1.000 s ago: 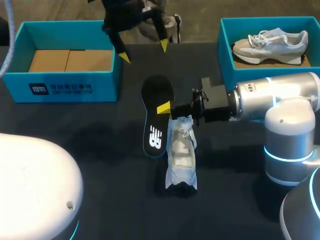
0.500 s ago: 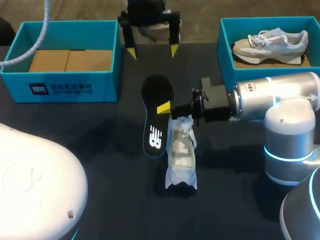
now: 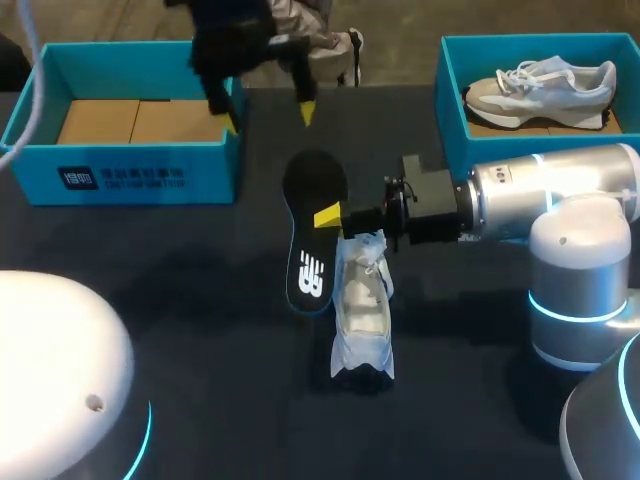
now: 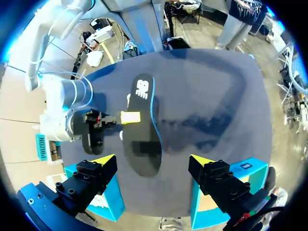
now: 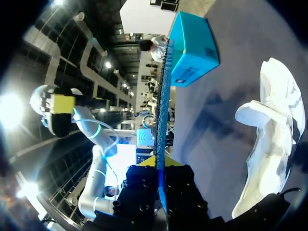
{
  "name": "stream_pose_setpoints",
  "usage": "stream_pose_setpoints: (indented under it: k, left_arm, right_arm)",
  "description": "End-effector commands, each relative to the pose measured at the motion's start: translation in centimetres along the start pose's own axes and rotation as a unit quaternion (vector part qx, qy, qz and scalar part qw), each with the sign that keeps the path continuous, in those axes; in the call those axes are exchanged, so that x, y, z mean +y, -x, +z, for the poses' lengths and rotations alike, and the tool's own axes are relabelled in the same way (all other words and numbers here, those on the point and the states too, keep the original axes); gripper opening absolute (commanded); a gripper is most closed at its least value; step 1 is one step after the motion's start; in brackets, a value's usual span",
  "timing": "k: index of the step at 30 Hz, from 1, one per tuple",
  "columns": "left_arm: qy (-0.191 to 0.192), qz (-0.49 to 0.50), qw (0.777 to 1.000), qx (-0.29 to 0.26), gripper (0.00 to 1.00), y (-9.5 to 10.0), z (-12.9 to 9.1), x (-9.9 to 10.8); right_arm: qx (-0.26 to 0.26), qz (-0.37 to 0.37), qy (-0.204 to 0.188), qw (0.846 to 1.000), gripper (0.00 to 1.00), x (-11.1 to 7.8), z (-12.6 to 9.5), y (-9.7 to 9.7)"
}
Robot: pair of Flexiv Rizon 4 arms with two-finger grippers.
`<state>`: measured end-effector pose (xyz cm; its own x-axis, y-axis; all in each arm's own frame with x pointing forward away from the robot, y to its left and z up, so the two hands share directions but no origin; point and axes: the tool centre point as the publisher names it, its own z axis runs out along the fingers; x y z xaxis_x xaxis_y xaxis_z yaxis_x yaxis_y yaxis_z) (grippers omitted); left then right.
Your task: Take the shoe out of the shoebox, open the shoe tongue, remove and reinsert the insole, then place the shoe into the shoebox
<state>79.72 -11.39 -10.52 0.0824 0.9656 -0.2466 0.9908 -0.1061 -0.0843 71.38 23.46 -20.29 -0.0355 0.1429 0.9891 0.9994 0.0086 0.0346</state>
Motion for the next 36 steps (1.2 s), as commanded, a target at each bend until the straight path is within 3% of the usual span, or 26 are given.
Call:
stream_pose_setpoints:
  k: [1, 9, 23, 25, 29, 36]
  left_arm:
    - [0.055, 0.021, 0.952, -0.3, 1.0, -2.8, 1.3, -0.9]
    - [0.085, 0.032, 0.912, -0.401, 1.0, -3.0, 1.1, -1.4]
    - [0.085, 0.032, 0.912, -0.401, 1.0, -3.0, 1.1, -1.4]
    - [0.095, 0.02, 0.899, -0.428, 1.0, -3.6, 2.0, -1.5]
    - [0.075, 0.009, 0.877, -0.474, 1.0, -4.5, 3.7, -2.0]
    - [0.064, 0.021, 0.853, -0.518, 1.0, -4.6, 5.8, -2.3]
  right_arm:
    - [0.0, 0.0, 0.002, 1.0, 0.0, -0.1, 0.2, 0.1]
    - [0.0, 0.0, 0.002, 1.0, 0.0, -0.1, 0.2, 0.1]
    - [0.0, 0.0, 0.002, 1.0, 0.0, -0.1, 0.2, 0.1]
    - [0.0, 0.0, 0.002, 1.0, 0.0, -0.1, 0.2, 0.1]
    - [0.0, 0.0, 0.002, 1.0, 0.0, -0.1, 0.2, 0.1]
    - [0.0, 0.0, 0.002, 1.0, 0.0, -0.1, 0.2, 0.1]
